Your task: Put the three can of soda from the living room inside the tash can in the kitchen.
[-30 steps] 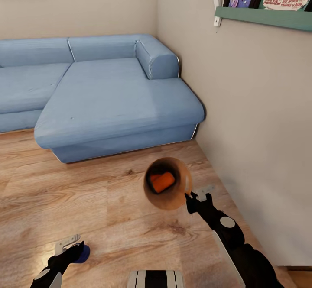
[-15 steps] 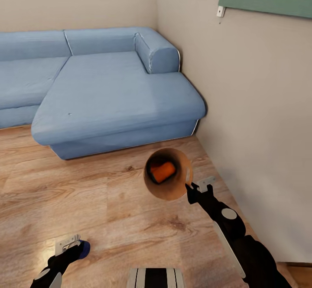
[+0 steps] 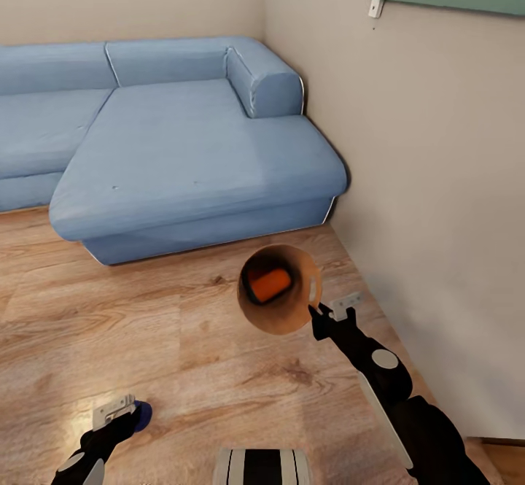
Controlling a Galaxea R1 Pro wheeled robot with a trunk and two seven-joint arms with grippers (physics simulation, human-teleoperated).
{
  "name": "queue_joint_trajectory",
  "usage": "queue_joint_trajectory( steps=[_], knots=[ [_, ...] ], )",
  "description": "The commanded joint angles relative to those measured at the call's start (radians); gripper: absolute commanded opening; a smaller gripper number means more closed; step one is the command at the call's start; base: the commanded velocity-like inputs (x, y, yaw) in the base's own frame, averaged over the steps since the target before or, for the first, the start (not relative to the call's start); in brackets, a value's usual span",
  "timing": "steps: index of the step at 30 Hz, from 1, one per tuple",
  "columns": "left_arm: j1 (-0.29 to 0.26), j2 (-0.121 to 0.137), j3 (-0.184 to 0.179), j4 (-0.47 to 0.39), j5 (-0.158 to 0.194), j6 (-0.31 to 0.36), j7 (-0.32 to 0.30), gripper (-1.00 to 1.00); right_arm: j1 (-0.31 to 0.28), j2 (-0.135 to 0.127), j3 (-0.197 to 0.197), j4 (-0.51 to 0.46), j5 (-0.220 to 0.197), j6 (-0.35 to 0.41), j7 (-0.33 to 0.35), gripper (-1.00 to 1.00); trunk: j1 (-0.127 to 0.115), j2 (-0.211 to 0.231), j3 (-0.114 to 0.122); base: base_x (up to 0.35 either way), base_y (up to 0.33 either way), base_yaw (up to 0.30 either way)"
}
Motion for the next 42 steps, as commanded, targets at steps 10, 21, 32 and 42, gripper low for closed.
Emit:
queue_joint_trajectory(
  steps=[10, 21, 32, 42],
  knots=[
    [0.0, -0.001, -0.001, -0.001, -0.001, -0.006, 0.001, 1.0, 0.0, 0.002, 0.003, -0.002, -0.005, 0.0, 0.002, -1.0, 0.0, 0.0, 0.0, 0.012, -0.008, 0.0],
    [0.001, 0.0, -0.001, -0.004, -0.001, -0.007, -0.001, 1.0, 0.0, 0.004, 0.005, -0.001, -0.005, 0.0, 0.002, -1.0, 0.0, 0.0, 0.0, 0.068, -0.052, 0.0],
    [0.001, 0.0, 0.0, -0.004, 0.0, -0.006, -0.003, 1.0, 0.0, 0.004, 0.005, 0.0, -0.005, 0.0, 0.001, -1.0, 0.001, -0.001, -0.012, 0.001, -0.001, 0.0],
    [0.001, 0.001, 0.0, -0.003, 0.001, -0.006, -0.003, 1.0, 0.0, 0.005, 0.006, 0.002, -0.005, 0.0, 0.001, -1.0, 0.003, -0.002, -0.027, 0.0, 0.0, 0.0]
  ],
)
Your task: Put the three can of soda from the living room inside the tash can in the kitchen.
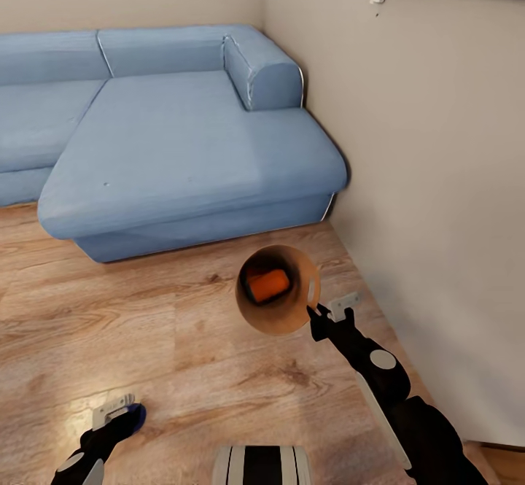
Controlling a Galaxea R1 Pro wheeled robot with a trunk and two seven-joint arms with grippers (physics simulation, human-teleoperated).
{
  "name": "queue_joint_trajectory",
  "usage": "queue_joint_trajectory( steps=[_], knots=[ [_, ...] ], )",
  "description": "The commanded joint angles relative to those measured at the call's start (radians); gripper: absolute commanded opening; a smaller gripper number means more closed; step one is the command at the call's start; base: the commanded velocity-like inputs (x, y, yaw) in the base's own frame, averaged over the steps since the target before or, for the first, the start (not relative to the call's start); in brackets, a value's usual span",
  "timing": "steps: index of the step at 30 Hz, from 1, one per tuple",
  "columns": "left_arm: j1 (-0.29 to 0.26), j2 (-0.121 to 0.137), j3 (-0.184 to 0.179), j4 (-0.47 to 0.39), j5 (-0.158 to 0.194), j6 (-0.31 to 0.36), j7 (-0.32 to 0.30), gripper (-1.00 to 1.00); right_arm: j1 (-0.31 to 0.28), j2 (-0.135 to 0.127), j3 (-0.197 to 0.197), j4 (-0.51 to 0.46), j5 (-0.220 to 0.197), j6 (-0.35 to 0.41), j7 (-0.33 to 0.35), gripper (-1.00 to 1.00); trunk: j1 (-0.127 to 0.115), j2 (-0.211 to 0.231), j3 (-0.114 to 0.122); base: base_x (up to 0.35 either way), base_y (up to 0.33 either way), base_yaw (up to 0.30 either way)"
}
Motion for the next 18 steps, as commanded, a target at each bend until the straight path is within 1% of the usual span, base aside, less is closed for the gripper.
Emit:
queue_joint_trajectory(
  steps=[1, 18],
  knots=[
    [0.0, 0.0, 0.0, 0.0, 0.0, 0.0, 0.0, 1.0, 0.0, 0.0, 0.0, -0.003, -0.005, 0.0, 0.003, -1.0, 0.0, 0.0, -0.004, 0.0, 0.0, 0.0],
    [-0.001, 0.0, 0.005, -0.004, 0.006, 0.0, 0.003, 1.0, 0.0, 0.0, 0.002, 0.006, -0.005, 0.0, 0.003, -1.0, 0.0, 0.0, -0.004, 0.0, 0.0, 0.0]
  ],
)
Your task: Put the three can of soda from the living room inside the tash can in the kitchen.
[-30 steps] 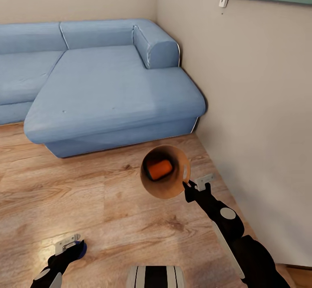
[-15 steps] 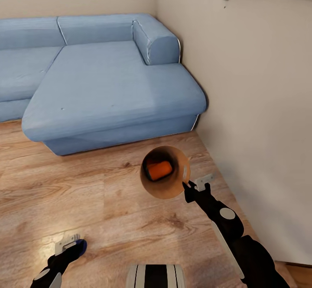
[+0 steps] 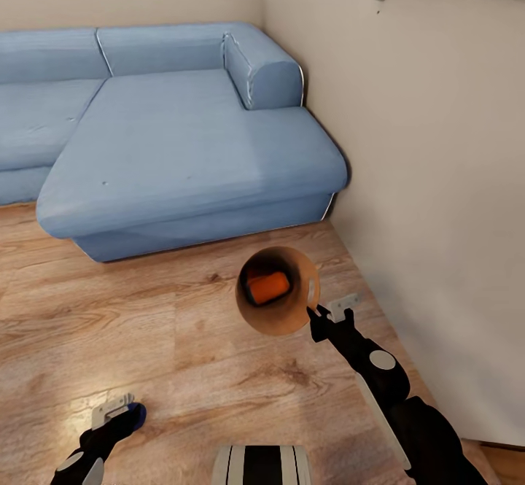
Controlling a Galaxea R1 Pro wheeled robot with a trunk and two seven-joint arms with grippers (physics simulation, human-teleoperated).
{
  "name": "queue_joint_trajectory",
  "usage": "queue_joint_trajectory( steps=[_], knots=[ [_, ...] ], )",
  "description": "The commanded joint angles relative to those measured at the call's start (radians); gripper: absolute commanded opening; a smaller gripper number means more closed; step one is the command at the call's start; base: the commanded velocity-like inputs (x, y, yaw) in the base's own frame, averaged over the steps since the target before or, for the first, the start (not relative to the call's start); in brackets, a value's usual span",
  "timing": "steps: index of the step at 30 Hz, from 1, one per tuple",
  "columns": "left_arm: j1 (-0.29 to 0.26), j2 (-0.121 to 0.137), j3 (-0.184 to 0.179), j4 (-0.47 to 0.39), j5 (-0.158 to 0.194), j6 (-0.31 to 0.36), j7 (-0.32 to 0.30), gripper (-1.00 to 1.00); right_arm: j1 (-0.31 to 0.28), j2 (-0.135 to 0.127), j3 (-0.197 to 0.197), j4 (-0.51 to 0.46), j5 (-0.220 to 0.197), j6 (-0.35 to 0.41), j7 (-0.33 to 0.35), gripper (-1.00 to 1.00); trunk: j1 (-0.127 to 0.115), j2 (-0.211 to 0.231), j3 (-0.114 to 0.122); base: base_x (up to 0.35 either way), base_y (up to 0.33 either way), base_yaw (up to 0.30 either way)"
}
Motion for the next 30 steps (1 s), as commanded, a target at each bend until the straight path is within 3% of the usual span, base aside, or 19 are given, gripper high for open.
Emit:
queue_joint_trajectory(
  steps=[1, 24, 30],
  knots=[
    [0.0, 0.0, 0.0, -0.001, 0.0, 0.0, 0.0, 1.0, 0.0, 0.0, 0.0, -0.001, -0.005, 0.0, 0.003, -1.0, 0.0, 0.0, -0.004, 0.0, 0.0, 0.0],
    [0.0, 0.0, 0.0, -0.002, 0.0, -0.038, 0.007, 1.0, 0.0, 0.0, 0.001, 0.001, -0.005, 0.0, 0.003, -1.0, 0.001, -0.001, -0.008, 0.0, 0.0, 0.0],
    [0.0, 0.0, 0.0, 0.004, 0.0, -0.037, 0.007, 1.0, 0.0, 0.0, 0.001, 0.001, -0.005, 0.0, 0.003, -1.0, 0.003, -0.002, -0.031, 0.0, 0.0, 0.0]
  ],
)
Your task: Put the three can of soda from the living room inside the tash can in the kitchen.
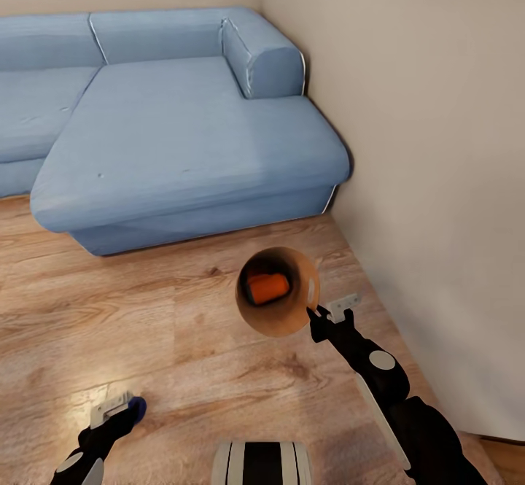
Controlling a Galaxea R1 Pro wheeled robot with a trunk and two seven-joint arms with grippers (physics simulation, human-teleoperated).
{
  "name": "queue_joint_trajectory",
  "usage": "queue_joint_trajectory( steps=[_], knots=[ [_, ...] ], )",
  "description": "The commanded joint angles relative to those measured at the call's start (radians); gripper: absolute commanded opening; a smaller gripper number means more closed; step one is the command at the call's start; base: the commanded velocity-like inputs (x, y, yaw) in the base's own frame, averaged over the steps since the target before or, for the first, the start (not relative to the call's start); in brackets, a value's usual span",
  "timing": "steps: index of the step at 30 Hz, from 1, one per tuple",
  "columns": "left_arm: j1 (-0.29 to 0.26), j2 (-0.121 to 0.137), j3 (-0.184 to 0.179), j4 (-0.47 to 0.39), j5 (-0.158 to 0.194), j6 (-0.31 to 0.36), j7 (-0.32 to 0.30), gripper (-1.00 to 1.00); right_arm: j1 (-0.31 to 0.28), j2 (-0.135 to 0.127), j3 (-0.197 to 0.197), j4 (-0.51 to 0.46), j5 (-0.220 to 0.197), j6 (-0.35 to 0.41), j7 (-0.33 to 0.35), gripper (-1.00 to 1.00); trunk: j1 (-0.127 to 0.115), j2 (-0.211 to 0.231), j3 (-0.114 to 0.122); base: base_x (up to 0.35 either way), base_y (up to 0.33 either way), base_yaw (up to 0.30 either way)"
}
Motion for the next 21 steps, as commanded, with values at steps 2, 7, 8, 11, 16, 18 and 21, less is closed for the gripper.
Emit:
queue_joint_trajectory(
  steps=[2, 7, 8, 11, 16, 18, 21],
  knots=[
    [0.0, 0.0, 0.0, 0.001, 0.0, 0.0, 0.0, 1.0, 0.0, 0.0, 0.0, -0.003, -0.006, 0.0, 0.003, -1.0, 0.001, -0.001, -0.008, 0.0, 0.0, 0.0],
    [0.0, 0.0, 0.0, -0.002, -0.001, 0.0, 0.0, 1.0, 0.0, 0.0, 0.0, -0.003, -0.006, 0.0, 0.003, -1.0, 0.001, -0.001, -0.012, 0.0, 0.0, 0.0],
    [0.0, 0.0, 0.0, -0.004, -0.001, 0.0, 0.0, 1.0, 0.0, 0.0, 0.0, -0.003, -0.006, 0.0, 0.003, -1.0, 0.001, -0.001, -0.012, 0.0, 0.0, 0.0],
    [0.0, 0.0, 0.0, -0.005, -0.001, -0.001, 0.0, 1.0, 0.0, 0.0, 0.0, -0.003, -0.006, 0.0, 0.003, -1.0, 0.001, -0.001, -0.012, 0.0, 0.0, 0.0],
    [0.0, 0.0, -0.002, -0.006, -0.004, 0.0, -0.001, -1.0, 0.0, 0.001, 0.0, -0.003, -0.006, 0.0, 0.003, -1.0, 0.001, -0.001, -0.012, 0.0, 0.0, 0.0],
    [0.0, 0.0, -0.002, -0.006, -0.005, 0.0, 0.0, -1.0, 0.0, 0.001, 0.0, -0.003, -0.006, 0.0, 0.003, -1.0, 0.001, -0.001, -0.012, 0.0, 0.0, 0.0],
    [0.0, 0.0, -0.002, -0.002, -0.005, 0.001, 0.002, -1.0, 0.0, 0.001, 0.001, -0.003, -0.006, 0.0, 0.003, -1.0, 0.001, -0.001, -0.012, 0.0, 0.0, 0.0]
  ],
)
